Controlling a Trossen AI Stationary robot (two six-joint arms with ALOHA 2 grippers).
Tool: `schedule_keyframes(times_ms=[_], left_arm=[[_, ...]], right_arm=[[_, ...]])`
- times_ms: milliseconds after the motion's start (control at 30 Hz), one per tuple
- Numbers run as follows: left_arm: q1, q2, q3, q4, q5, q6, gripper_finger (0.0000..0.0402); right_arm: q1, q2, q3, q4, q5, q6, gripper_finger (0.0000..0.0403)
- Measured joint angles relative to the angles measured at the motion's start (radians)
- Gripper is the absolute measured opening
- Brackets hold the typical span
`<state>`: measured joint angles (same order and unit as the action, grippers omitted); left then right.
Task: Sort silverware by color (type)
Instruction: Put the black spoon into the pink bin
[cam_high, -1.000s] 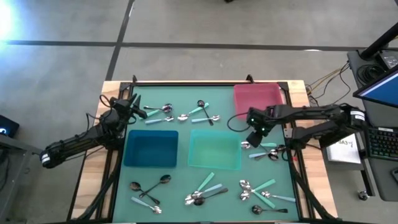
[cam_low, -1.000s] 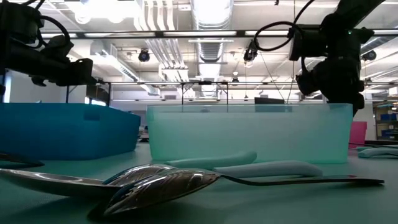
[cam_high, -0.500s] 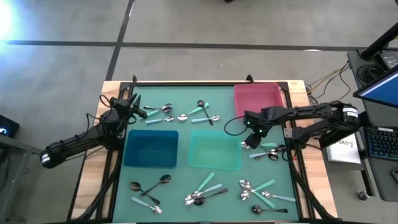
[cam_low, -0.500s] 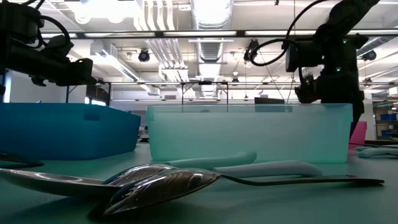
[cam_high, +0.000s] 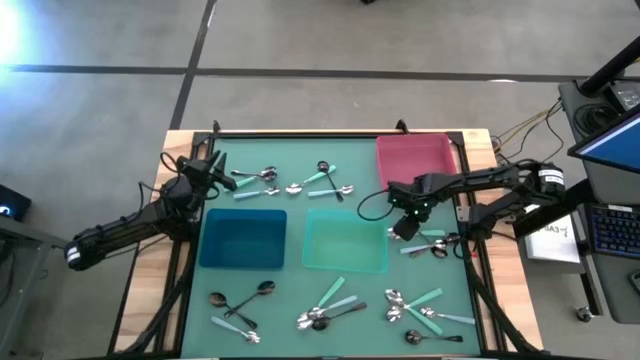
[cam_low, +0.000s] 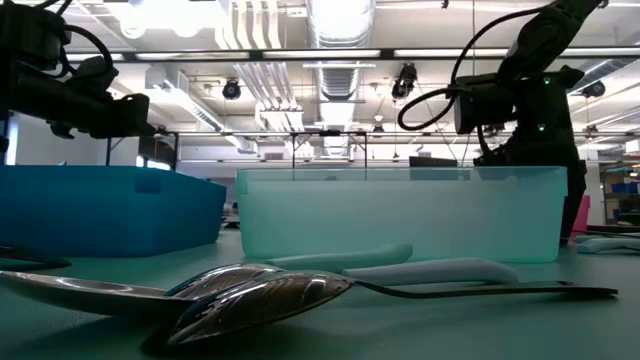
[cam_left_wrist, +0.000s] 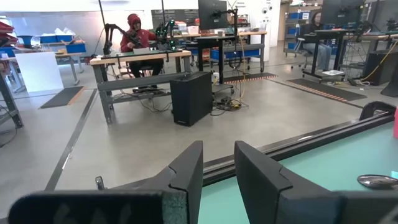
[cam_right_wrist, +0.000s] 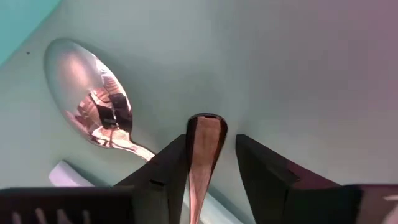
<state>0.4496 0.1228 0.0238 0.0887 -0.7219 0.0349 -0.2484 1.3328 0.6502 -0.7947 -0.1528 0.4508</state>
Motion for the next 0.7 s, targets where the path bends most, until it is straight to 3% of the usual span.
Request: schedule_keyframes(times_ms=[200,700], left_arm=[[0.000,0.000,0.000,0.000,0.000,0.000,0.0077],[0.000,0.000,0.000,0.000,0.000,0.000,0.0077]], right_arm=[[-0.001,0.005,0.001,-0.008,0.012,-0.006,0.0041],[0.000,-0.086,0.137,-0.030,0.002,-0.065,0.0041]])
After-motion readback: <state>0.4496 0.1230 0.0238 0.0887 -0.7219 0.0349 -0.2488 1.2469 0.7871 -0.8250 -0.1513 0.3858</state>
